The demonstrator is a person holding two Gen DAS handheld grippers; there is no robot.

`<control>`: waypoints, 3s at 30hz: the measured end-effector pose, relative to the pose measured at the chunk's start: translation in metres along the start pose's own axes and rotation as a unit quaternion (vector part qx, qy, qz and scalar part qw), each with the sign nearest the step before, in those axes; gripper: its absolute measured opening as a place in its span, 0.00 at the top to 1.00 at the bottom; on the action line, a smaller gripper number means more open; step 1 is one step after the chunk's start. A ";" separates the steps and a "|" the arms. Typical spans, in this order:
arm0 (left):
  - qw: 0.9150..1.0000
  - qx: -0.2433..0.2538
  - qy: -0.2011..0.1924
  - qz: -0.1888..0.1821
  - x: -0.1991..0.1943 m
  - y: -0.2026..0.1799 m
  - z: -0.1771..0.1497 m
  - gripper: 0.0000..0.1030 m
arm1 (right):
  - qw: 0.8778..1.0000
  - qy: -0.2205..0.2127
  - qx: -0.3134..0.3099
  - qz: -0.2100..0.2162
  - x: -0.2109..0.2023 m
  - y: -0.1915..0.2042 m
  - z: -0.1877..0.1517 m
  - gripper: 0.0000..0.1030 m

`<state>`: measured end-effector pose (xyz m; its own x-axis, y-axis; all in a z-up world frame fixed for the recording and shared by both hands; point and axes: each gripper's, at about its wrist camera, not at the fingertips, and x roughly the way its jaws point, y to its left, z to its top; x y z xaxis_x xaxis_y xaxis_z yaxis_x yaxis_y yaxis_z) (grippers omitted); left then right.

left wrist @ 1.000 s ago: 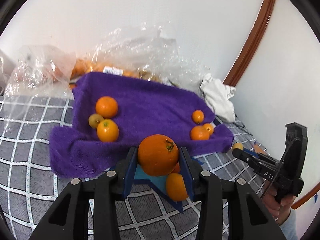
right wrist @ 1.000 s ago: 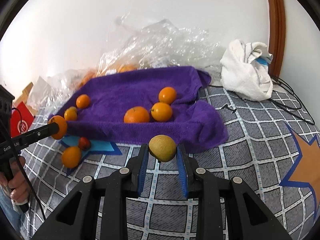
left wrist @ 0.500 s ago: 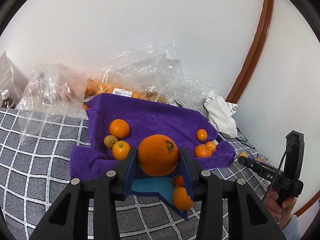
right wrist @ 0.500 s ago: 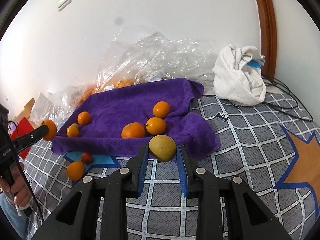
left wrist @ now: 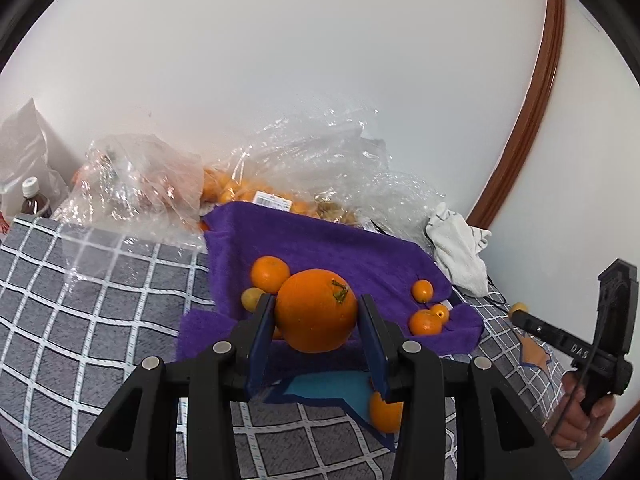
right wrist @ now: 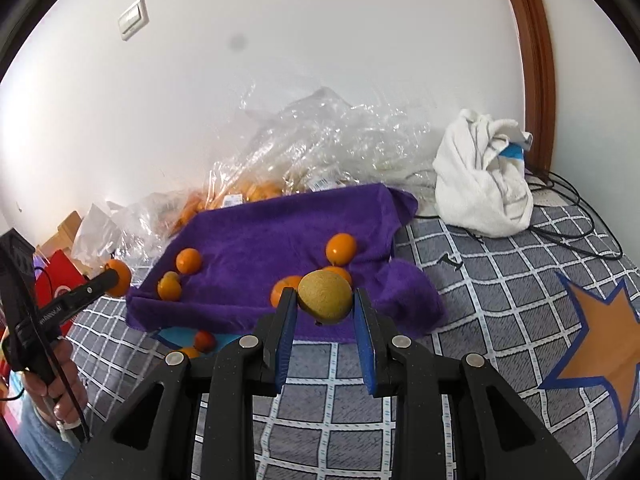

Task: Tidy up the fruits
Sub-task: 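Carry the held pear and large orange over the purple towel, then open the right gripper onto the towel while the left gripper releases its orange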

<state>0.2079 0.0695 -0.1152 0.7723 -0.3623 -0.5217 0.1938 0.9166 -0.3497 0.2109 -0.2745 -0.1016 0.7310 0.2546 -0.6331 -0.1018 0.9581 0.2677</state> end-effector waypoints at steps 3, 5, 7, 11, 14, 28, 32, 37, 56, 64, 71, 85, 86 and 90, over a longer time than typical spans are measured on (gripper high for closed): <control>1.000 0.004 -0.007 0.007 -0.004 0.000 0.001 0.62 | 1.000 0.002 0.002 0.004 -0.003 0.003 0.005 0.72; 1.000 0.012 -0.011 0.019 -0.006 -0.002 0.003 0.62 | 1.000 0.006 0.009 0.014 -0.003 0.005 0.008 0.72; 0.999 0.021 -0.014 0.028 -0.008 -0.004 0.005 0.62 | 0.999 0.016 0.012 0.030 -0.001 0.008 0.010 0.72; 1.000 -0.001 0.006 0.017 -0.007 0.001 0.017 0.62 | 0.999 0.023 -0.006 0.032 0.001 0.018 0.014 0.72; 1.000 -0.004 0.012 0.020 -0.011 0.001 0.027 0.62 | 0.999 0.022 -0.024 0.029 0.003 0.026 0.019 0.72; 0.999 -0.004 0.006 0.034 -0.002 0.003 0.081 0.62 | 0.999 0.003 -0.036 0.014 0.023 0.026 0.058 0.72; 0.999 -0.006 0.015 0.039 0.014 0.005 0.086 0.62 | 0.999 0.015 -0.048 0.011 0.045 0.026 0.062 0.72; 0.999 -0.011 0.036 0.038 0.038 0.003 0.083 0.62 | 0.997 0.053 -0.055 0.010 0.084 0.026 0.056 0.72; 0.990 0.047 0.124 0.052 0.106 -0.023 0.044 0.62 | 0.988 0.119 -0.101 0.015 0.139 0.041 0.020 0.72; 0.985 0.067 0.146 0.066 0.119 -0.029 0.033 0.62 | 0.992 0.101 -0.081 0.007 0.117 0.026 0.027 0.62; 0.980 0.082 0.171 0.068 0.128 -0.037 0.022 0.61 | 0.997 0.057 -0.043 -0.008 0.081 0.005 0.045 0.59; 0.976 0.096 0.177 0.080 0.113 -0.049 0.023 0.53 | 0.998 0.046 -0.031 -0.028 0.029 -0.001 0.032 0.56; 0.977 0.098 0.172 0.079 0.109 -0.051 0.026 0.52 | 0.998 0.046 -0.030 -0.029 0.024 -0.001 0.030 0.56; 0.980 0.105 0.151 0.075 0.083 -0.057 0.034 0.50 | 0.998 0.039 -0.036 -0.030 0.007 0.006 0.024 0.51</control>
<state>0.2815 -0.0073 -0.1117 0.5931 -0.2255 -0.7729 0.2363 0.9665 -0.1006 0.2317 -0.2707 -0.0867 0.6821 0.2041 -0.7022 -0.1106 0.9780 0.1769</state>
